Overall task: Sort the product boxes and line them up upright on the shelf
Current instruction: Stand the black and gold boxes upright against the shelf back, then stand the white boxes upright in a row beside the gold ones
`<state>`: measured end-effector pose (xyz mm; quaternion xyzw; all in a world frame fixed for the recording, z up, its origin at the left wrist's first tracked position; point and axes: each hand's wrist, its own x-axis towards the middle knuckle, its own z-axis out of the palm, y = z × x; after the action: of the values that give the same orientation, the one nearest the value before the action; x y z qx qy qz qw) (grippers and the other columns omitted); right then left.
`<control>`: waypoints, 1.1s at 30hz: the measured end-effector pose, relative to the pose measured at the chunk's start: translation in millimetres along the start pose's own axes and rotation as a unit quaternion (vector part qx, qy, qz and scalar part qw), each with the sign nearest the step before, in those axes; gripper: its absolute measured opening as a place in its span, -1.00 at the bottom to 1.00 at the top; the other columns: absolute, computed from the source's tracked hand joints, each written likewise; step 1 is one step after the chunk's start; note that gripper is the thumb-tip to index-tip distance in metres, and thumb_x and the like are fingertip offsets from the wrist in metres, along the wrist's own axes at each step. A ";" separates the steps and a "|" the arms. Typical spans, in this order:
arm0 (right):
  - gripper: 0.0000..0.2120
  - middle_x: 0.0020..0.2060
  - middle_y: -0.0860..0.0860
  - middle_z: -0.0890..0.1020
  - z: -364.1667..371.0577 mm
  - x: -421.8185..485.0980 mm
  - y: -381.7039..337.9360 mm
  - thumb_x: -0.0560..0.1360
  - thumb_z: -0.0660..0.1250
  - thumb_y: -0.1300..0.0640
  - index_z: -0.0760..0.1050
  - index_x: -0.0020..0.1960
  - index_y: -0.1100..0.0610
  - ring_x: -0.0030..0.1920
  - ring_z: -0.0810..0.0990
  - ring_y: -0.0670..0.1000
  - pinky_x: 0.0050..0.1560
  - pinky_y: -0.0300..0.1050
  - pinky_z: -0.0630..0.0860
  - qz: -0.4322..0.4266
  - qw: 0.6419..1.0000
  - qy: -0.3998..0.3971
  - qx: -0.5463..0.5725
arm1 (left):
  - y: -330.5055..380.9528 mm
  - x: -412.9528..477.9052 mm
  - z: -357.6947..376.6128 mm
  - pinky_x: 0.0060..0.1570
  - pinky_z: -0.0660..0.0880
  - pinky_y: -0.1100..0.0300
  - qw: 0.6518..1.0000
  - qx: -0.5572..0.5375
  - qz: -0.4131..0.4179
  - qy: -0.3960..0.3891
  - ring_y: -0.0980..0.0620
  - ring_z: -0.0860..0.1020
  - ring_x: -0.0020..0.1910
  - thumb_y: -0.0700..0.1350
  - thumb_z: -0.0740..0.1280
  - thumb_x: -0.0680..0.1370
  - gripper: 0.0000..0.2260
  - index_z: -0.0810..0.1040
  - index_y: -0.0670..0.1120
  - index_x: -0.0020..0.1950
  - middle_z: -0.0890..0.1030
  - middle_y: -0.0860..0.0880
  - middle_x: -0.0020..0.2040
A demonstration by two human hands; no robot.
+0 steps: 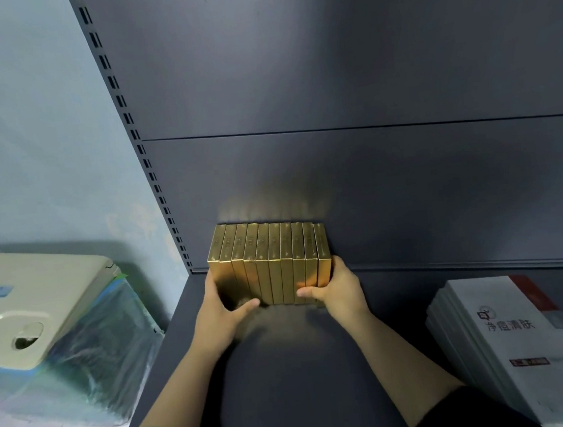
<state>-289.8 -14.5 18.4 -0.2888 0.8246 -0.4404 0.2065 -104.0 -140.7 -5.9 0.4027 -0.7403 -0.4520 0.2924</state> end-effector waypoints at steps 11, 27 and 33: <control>0.01 0.35 0.06 0.40 -4.2 2.2 -0.3 0.10 0.68 -0.03 0.28 0.43 0.11 0.35 0.41 0.13 0.32 0.13 0.44 0.017 1.000 -0.003 0.000 | 5.9 -4.7 2.1 0.31 0.37 0.02 1.000 0.019 -0.003 0.010 -0.04 0.43 0.34 0.02 0.56 0.34 -0.17 0.15 0.03 0.47 0.45 0.02 0.36; -0.94 -0.15 -0.12 0.56 -68.8 -94.3 -15.1 0.51 0.34 0.10 0.51 -0.02 -0.02 -0.17 0.51 -0.17 -0.19 -0.33 0.41 0.017 0.999 -0.017 0.042 | 17.8 -83.1 16.3 0.06 0.38 0.06 0.990 -0.045 -0.074 0.108 -0.16 0.52 0.04 -0.32 0.43 0.43 -0.67 0.49 0.02 0.07 0.54 -0.14 -0.01; -0.93 -0.21 -0.21 0.55 -127.4 -136.4 -40.9 0.50 0.32 0.04 0.52 -0.01 -0.06 -0.13 0.56 -0.17 -0.09 -0.23 0.50 -0.044 0.998 0.039 -0.013 | 64.5 -132.0 88.4 -0.20 0.47 0.33 0.987 -0.118 -0.061 -0.092 0.02 0.59 -0.28 -0.25 0.37 0.49 -0.74 0.53 0.14 -0.14 0.61 -0.05 -0.27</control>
<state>-251.5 134.4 131.9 -0.3097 0.8241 -0.4495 0.1511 -129.2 28.4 6.2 0.3662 -0.6799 -0.5881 0.2404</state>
